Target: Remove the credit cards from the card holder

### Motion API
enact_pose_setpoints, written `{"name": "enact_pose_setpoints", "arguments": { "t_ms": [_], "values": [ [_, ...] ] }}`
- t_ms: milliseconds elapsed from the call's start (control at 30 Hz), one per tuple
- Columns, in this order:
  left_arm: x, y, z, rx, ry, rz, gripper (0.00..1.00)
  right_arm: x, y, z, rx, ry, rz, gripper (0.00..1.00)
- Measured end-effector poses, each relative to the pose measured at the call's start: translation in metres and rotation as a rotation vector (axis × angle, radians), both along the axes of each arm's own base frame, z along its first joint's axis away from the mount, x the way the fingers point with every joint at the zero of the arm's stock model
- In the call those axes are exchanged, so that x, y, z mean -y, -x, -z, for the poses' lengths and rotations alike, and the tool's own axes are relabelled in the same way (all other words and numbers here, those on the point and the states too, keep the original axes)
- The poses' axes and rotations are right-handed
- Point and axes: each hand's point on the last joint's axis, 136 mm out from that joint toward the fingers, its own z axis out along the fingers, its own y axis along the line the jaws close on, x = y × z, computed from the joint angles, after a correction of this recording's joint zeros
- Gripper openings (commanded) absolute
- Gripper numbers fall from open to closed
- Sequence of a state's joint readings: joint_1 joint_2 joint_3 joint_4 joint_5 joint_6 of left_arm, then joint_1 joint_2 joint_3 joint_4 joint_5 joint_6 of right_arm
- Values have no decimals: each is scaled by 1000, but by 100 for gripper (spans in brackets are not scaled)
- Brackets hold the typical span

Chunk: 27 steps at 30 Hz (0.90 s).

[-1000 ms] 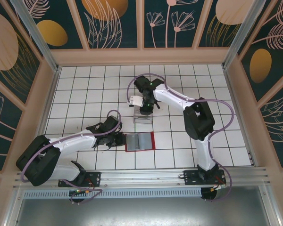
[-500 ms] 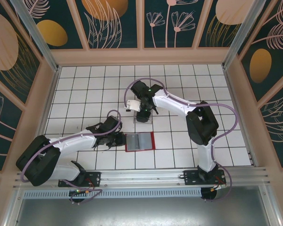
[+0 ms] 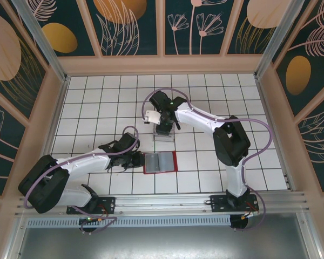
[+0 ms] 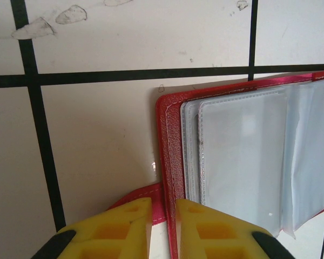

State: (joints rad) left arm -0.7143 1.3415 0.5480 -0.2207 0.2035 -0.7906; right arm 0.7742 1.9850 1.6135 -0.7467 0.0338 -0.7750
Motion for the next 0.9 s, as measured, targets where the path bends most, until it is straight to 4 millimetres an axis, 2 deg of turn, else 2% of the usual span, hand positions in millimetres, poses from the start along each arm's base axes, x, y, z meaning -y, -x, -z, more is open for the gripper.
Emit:
{"name": "enact_pose_setpoints", "arguments": {
  "t_ms": [267, 300, 467, 533, 600, 733, 900],
  "values": [
    [0, 0, 0, 0, 0, 0, 21, -8, 14, 3, -45, -34, -29, 57],
    [0, 0, 0, 0, 0, 0, 21, -8, 17, 6, -53, -30, -32, 67],
    [0, 0, 0, 0, 0, 0, 21, -4, 24, 18, -72, -6, -25, 68],
    [0, 0, 0, 0, 0, 0, 21, -3, 25, 20, -72, -3, -21, 66],
    [0, 0, 0, 0, 0, 0, 21, -2, 23, 21, -64, 2, -12, 60],
    [0, 0, 0, 0, 0, 0, 21, -1, 14, 19, -28, 1, 15, 39],
    [0, 0, 0, 0, 0, 0, 21, 1, 4, 17, 4, -2, 37, 35]
  ]
}}
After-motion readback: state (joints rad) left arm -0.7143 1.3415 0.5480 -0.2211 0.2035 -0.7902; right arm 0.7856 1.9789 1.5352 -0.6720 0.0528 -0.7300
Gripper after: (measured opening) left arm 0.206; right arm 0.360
